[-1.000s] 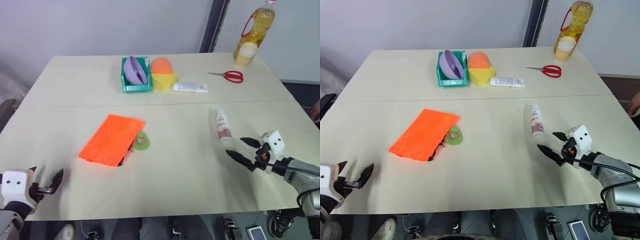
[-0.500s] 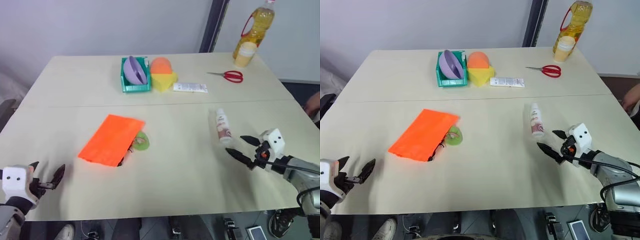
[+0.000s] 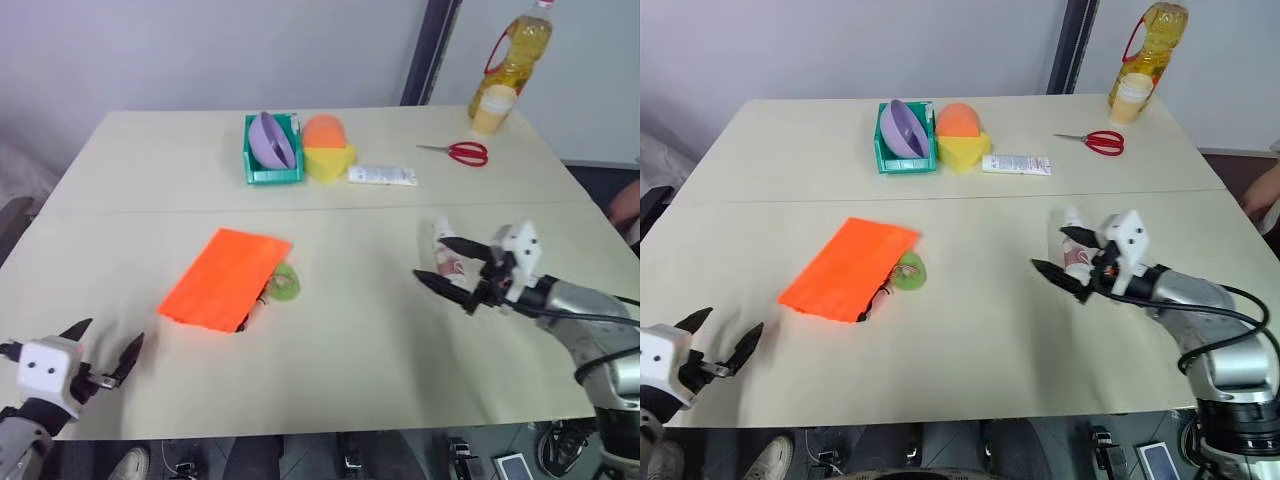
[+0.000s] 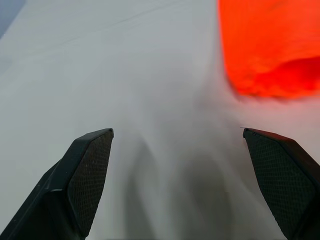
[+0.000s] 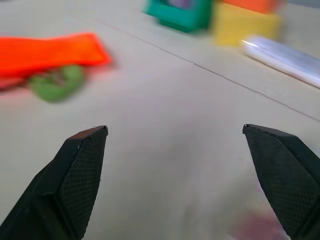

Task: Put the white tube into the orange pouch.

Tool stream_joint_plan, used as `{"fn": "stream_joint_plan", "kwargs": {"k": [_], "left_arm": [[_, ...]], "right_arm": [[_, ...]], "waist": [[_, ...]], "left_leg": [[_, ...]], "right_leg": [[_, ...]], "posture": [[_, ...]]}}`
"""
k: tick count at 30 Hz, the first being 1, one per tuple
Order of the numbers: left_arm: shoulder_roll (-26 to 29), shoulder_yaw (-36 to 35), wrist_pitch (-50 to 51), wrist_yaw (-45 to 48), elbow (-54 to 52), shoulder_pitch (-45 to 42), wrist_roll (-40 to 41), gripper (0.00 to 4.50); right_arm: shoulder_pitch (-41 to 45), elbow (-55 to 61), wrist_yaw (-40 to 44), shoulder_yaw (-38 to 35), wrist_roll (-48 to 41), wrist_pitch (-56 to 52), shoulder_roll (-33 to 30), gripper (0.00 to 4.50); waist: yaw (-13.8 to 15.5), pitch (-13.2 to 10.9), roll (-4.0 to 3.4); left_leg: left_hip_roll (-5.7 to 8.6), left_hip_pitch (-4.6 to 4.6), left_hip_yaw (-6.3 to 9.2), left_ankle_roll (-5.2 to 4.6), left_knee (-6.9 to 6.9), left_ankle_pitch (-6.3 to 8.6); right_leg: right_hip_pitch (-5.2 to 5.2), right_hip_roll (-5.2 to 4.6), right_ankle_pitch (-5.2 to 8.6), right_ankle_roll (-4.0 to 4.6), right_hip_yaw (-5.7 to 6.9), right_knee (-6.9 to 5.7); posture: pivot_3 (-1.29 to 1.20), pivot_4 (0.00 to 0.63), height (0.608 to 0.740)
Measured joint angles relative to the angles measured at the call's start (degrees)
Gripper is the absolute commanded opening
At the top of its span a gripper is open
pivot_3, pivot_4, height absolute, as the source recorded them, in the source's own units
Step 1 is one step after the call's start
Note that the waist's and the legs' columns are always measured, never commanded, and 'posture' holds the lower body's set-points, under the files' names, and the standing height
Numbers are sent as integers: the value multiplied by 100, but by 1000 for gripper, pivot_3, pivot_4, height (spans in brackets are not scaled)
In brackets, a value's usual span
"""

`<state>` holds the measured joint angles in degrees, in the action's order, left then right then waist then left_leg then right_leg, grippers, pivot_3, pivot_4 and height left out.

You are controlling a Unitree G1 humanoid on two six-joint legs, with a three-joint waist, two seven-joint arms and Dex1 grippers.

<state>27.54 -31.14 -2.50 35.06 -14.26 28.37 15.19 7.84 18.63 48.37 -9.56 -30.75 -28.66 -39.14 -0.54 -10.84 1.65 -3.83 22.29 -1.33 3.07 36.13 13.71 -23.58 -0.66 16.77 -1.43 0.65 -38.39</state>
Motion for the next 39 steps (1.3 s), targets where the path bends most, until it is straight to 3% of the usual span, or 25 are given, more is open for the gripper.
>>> {"fn": "stream_joint_plan", "kwargs": {"k": [5,8,14,22,25,30,32,39], "left_arm": [[605,542,-1378,31,33,-165,-1296,4442],[631,777,-2064,-326,224,-693,-1890,4442],[941,1035,-2685,-415,664,-1131,-2213,4442],[1086,1290,-2761,-540,1180,-1672,-2346,4442],[1111,1465,-2777,-513,1155,-1753,-2309,3586],[1117,1705,-2663,-296,866,-1839,-1985,922],[1143,1735,-2547,-237,799,-1859,-1924,54],[1086,1936,-1534,-129,246,-2187,-1572,54]], "right_arm": [[32,477,-39,792,19,-121,329,4500],[-63,487,-70,1150,140,-48,456,4500],[-172,486,-123,1363,327,142,567,4500],[-201,484,-253,1458,471,169,709,4500],[-244,487,-301,1476,478,170,741,4500],[-306,490,-356,1478,486,215,772,4500],[-314,490,-363,1478,495,269,777,4500],[-329,489,-364,1487,580,415,833,4500]], "waist": [[0,4,5],[19,5,7],[-49,7,9],[-11,9,13],[-19,9,13],[-17,9,13],[-21,9,13],[-10,9,13]], "left_leg": [[-1,1,-4,0,-2,0],[-2,3,-4,0,0,0],[-3,0,-17,-1,-4,1],[-4,2,-18,-1,-1,1],[-3,2,-20,-2,-2,1],[-3,1,-19,-1,-1,1],[-2,0,-19,-1,0,1],[0,2,-18,-1,1,0]], "right_leg": [[-1,-10,-1,0,-2,0],[0,-12,-3,-4,-2,0],[-7,-6,-15,-23,-10,0],[-7,-13,-18,-29,-11,-3],[-8,-13,-19,-30,-14,-3],[-7,-8,-20,-31,-14,-4],[-7,-5,-21,-32,-14,-4],[-6,-2,-23,-36,-14,-4]], "posture": [[0,150,726],[0,150,726],[0,150,726],[0,150,726],[0,150,726],[0,150,726],[0,150,726],[0,150,726]]}}
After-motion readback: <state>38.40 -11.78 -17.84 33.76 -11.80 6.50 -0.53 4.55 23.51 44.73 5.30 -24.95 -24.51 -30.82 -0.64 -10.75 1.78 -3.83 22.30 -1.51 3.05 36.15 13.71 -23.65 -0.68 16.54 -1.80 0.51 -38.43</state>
